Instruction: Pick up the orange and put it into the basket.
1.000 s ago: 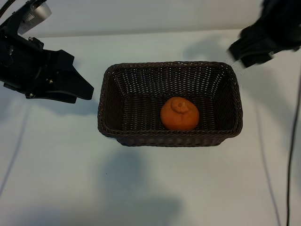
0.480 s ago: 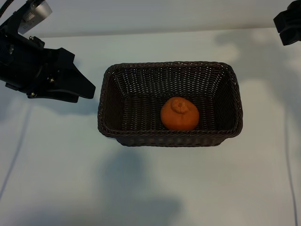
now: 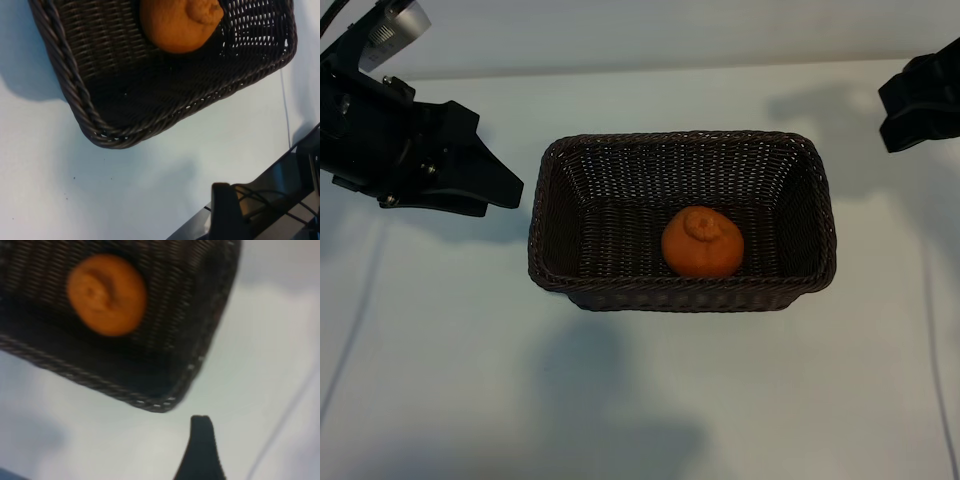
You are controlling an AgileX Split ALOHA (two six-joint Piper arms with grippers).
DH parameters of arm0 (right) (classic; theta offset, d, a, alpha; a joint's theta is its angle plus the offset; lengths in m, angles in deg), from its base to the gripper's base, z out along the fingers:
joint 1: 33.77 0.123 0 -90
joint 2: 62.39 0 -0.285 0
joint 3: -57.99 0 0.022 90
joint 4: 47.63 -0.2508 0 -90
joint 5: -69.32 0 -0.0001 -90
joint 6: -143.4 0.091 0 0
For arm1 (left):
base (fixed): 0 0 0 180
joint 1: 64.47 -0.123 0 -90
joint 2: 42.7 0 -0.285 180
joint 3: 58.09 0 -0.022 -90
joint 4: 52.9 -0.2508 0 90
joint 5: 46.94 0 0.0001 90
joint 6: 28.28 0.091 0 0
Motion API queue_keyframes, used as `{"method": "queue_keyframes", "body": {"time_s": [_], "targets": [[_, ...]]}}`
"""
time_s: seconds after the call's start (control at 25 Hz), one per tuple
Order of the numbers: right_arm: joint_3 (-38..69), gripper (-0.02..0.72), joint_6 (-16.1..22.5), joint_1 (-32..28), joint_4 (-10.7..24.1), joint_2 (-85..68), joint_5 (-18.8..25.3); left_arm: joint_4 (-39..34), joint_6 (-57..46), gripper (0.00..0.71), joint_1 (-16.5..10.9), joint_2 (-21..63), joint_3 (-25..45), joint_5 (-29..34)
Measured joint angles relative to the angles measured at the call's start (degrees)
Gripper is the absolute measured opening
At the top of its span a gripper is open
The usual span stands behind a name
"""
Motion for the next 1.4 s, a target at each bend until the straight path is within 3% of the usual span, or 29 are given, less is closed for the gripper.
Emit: {"method": "queue_keyframes", "body": {"time_s": [0.56, 1.4], "targets": [[0.0, 0.487, -0.5, 0.0, -1.4, 0.0, 0.0, 0.0, 0.0, 0.467, 0.0, 0.0, 0.0, 0.8], [0.0, 0.485, -0.5, 0.0, -1.3, 0.0, 0.0, 0.0, 0.0, 0.467, 0.0, 0.0, 0.0, 0.9]]}}
